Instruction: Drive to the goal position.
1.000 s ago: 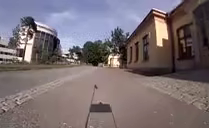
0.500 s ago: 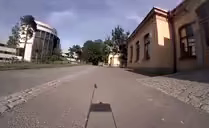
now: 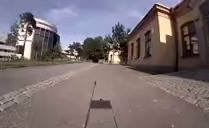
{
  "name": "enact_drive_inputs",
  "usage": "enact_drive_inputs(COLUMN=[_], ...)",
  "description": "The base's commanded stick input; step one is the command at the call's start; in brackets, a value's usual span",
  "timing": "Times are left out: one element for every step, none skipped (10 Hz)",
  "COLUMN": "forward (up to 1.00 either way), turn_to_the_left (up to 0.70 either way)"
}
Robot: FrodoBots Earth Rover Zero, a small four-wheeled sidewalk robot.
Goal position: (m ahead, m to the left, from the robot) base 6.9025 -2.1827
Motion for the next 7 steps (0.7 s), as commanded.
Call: enact_drive_inputs(forward=[0.45,0.45,0.45,0.45,0.45,0.45,0.45], turn_to_the_left=[0.00,0.00,0.00,0.00,0.00,0.00,0.00])
